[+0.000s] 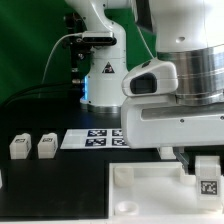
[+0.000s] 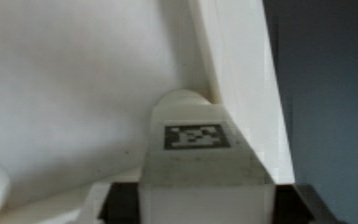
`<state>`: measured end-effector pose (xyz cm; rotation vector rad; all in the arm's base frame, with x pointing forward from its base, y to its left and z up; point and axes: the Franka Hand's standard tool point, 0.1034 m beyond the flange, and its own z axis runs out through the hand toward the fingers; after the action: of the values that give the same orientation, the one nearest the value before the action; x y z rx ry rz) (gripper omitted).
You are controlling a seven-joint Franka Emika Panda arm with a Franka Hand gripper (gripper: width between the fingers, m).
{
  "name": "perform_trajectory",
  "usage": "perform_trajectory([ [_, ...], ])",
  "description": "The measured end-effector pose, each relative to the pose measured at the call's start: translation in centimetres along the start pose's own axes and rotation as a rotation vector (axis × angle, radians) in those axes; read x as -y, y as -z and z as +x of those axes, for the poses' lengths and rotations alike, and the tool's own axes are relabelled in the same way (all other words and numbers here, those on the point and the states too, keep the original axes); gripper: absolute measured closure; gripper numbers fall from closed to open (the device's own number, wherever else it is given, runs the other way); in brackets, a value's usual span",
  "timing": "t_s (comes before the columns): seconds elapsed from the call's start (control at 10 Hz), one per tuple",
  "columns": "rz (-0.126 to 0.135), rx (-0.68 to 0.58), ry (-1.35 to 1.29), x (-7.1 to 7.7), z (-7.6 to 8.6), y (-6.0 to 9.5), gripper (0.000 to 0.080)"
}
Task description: Assemble one leg
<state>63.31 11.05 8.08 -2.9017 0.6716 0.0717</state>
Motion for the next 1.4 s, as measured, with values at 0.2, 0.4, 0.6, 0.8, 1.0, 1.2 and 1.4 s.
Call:
perform_trajectory([
  [0.2, 0.015, -0.02, -0.363, 0.0, -0.1, -0.1, 0.0507],
  [0.4, 0.087, 0.019, -0.753, -0.4, 0.0, -0.2, 0.0507],
  [0.6, 0.092, 0.042, -0.932, -0.1, -0.3, -0.3, 0.0505],
  [0.8, 0.099, 0.045, -1.088, 0.3, -0.5, -0.5, 0.0505],
  [1.0, 0.099, 0.043, -1.022, 0.5, -0.6, -0.5, 0.0307],
  [1.2, 0.04, 0.041, -0.614, 1.2, -1.2, -0.3, 0.0165],
  [1.4, 0.046, 0.029, -0.414, 1.1, -0.9, -0.3, 0.0152],
])
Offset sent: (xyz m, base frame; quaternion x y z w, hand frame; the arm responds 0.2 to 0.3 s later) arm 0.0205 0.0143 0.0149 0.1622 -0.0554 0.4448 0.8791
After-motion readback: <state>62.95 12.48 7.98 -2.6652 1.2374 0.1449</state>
